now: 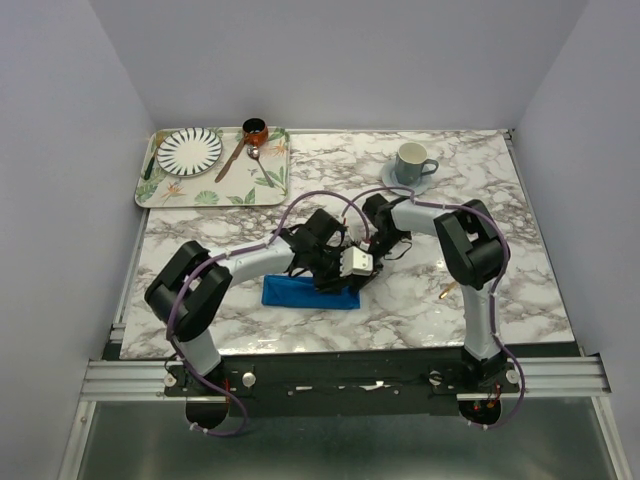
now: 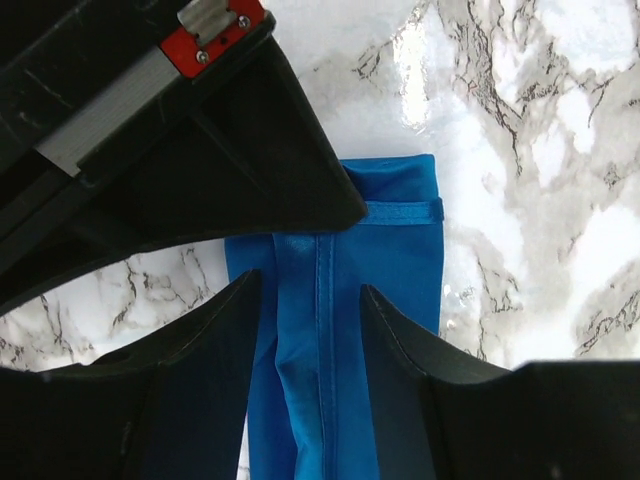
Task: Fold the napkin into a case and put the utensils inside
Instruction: Pick up the top corner of the smaller rectangle folded napkin from the center of the board.
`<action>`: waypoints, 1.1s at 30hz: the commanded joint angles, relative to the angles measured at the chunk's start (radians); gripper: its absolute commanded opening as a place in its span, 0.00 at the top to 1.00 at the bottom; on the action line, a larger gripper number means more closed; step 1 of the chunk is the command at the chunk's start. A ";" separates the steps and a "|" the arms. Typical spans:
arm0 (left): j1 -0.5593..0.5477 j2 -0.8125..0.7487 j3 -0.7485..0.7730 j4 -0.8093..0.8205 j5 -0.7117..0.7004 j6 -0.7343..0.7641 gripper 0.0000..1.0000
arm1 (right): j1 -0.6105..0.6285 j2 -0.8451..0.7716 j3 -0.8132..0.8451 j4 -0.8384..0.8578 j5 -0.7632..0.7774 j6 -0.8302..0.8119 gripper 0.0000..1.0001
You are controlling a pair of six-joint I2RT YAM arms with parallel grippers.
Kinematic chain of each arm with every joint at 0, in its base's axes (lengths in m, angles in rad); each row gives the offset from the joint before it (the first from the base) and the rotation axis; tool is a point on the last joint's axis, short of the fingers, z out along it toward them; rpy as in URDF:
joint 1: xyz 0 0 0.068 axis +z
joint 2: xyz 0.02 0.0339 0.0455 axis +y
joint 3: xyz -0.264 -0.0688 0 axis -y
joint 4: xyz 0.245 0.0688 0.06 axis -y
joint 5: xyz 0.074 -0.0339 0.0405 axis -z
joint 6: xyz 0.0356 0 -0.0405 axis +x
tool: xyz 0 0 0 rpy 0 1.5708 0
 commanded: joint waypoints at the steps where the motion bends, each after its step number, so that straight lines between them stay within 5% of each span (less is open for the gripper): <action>1: -0.025 0.019 0.036 -0.008 -0.035 0.006 0.47 | 0.002 -0.044 -0.019 0.018 -0.045 -0.021 0.99; 9: -0.039 0.039 0.050 -0.014 -0.052 0.000 0.54 | -0.009 -0.066 -0.030 0.018 -0.065 -0.036 0.99; 22: -0.040 0.049 0.088 -0.123 -0.020 -0.046 0.94 | -0.021 -0.040 -0.007 0.032 -0.074 0.004 0.98; 27: -0.040 0.061 0.099 -0.142 -0.035 -0.115 1.00 | -0.023 -0.023 0.004 0.030 -0.039 0.030 0.70; 33: -0.036 0.053 0.078 -0.143 -0.047 -0.237 1.00 | -0.032 -0.018 -0.008 0.039 -0.026 0.038 0.58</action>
